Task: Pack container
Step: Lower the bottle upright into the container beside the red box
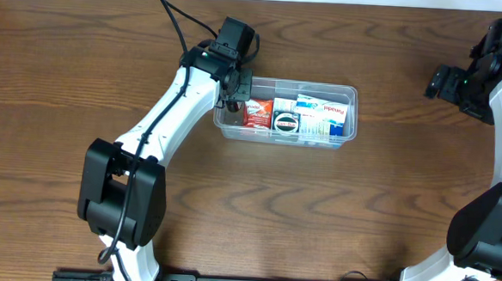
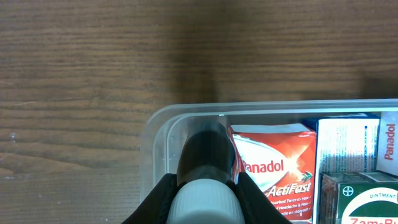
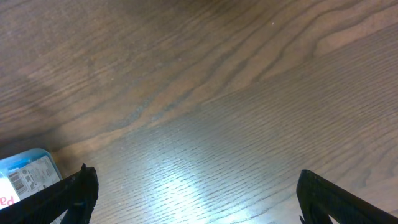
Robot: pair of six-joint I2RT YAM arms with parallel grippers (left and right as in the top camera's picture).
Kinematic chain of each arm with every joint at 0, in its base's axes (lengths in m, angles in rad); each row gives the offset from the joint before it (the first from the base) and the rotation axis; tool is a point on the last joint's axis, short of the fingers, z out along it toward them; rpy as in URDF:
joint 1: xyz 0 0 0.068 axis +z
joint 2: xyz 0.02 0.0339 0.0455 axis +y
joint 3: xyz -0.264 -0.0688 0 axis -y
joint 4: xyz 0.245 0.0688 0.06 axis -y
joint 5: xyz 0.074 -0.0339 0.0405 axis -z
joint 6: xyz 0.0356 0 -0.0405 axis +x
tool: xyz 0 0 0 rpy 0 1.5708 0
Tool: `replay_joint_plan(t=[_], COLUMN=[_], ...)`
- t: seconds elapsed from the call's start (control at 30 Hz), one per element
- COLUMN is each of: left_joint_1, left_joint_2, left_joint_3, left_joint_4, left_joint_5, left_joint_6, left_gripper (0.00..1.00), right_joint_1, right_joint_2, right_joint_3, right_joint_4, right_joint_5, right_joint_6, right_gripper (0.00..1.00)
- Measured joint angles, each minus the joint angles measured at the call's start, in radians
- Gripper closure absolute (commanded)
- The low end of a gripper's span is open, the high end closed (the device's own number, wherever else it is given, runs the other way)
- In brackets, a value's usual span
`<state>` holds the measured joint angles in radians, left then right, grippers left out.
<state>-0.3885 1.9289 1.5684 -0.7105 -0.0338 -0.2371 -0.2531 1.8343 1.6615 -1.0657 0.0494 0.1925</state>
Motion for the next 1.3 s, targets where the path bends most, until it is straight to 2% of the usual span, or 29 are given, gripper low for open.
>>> replay_joint_plan(t=[0.83,0.93,1.07,1.3], left_joint_1=[-0.022,-0.022,-0.022,-0.024], left_joint_2=[0.003,0.003,0.003,0.003], left_joint_3=[-0.039,-0.039,-0.039,-0.039], left_joint_4=[0.013,0.015,0.020,0.020], left_joint_5=[0.000,0.000,0.000,0.000], left_joint_6=[0.000,0.000,-0.006,-0.006], left_gripper=[0.74,0.45,0.40,0.40], right_joint_1=[0.000,0.000,0.000,0.000], right_joint_2=[0.000,0.000,0.000,0.000], right_joint_3=[0.000,0.000,0.000,0.000], right_joint_4=[0.000,0.000,0.000,0.000], right_joint_5=[0.000,0.000,0.000,0.000], right_joint_6=[0.000,0.000,0.000,0.000], right_gripper=[0.01,0.01,0.01,0.01])
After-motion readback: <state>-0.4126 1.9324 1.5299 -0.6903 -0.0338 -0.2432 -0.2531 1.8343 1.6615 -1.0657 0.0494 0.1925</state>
